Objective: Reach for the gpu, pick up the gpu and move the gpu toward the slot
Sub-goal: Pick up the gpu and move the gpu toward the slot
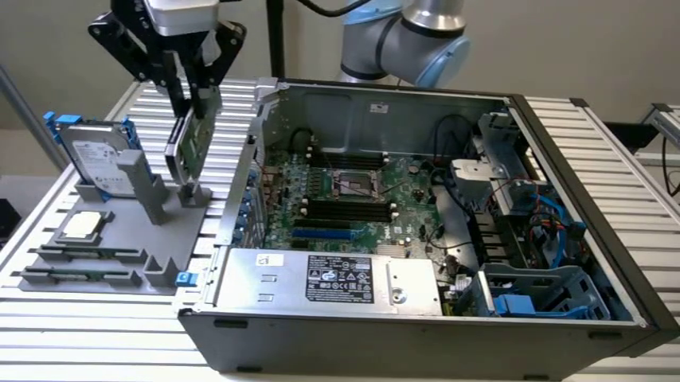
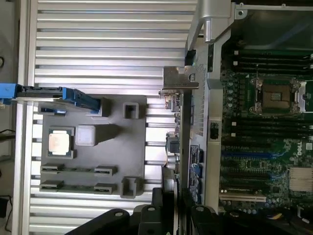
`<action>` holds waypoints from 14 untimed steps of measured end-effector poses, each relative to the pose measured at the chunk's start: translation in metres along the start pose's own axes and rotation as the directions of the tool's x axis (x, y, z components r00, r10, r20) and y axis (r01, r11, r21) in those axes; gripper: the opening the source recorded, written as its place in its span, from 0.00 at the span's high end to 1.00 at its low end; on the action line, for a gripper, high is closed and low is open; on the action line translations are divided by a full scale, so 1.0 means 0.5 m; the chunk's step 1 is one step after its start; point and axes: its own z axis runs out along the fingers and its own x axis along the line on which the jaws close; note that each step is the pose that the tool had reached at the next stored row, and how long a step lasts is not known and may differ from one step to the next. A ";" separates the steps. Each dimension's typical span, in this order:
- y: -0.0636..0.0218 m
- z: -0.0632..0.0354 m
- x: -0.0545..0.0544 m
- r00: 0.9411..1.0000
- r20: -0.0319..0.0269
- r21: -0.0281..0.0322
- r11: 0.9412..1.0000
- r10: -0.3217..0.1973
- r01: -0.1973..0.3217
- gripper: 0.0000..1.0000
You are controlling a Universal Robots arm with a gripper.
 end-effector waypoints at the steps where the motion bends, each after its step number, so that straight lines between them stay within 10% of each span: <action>1: 0.000 -0.005 -0.008 1.000 0.000 -0.002 1.000 0.000 0.000 0.74; 14: -0.001 -0.023 -0.127 1.000 -0.003 -0.010 1.000 0.000 0.000 0.74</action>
